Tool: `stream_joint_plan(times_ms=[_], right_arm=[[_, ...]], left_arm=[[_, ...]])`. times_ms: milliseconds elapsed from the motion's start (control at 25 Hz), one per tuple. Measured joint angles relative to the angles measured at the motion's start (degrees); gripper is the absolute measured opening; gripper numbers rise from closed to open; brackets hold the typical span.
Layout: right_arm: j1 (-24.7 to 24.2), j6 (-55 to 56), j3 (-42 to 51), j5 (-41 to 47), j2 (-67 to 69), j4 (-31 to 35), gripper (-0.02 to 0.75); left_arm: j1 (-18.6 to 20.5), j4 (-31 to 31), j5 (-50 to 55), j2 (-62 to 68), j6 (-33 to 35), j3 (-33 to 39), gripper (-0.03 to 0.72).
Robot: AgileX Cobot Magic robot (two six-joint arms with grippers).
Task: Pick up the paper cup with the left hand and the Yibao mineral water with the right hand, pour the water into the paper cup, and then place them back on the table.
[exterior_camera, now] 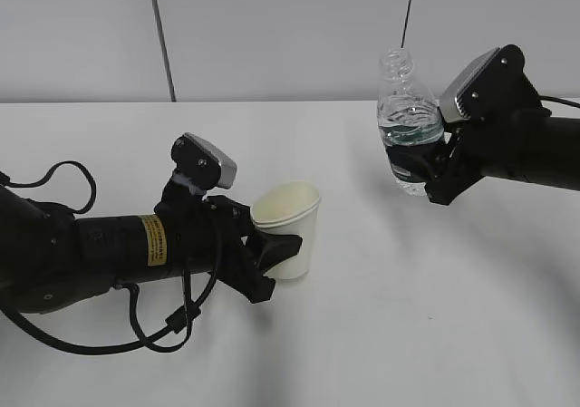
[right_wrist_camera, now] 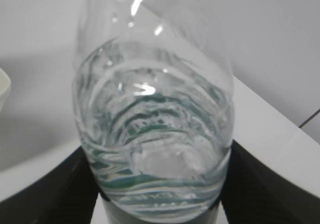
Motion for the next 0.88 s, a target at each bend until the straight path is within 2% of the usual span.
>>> stream_joint_plan(times_ms=[400,720,880], right_arm=[[0.0,0.0,-1.7,1.5,-0.9,-1.5,0.501],[0.0,0.0,-3.5,2.0,-0.9,-2.7,0.501],[0.0,0.0,-4.5,0.9,-0.9,-3.2,0.501]], left_arm=[[0.0,0.9,0.0,-4.3,-2.6,-0.5,0.336],[0.0,4.7,0.3,-6.9,-5.7,-0.8,0.336],[0.0,7.9,0.6,-6.9,-7.5,-3.2,0.336]])
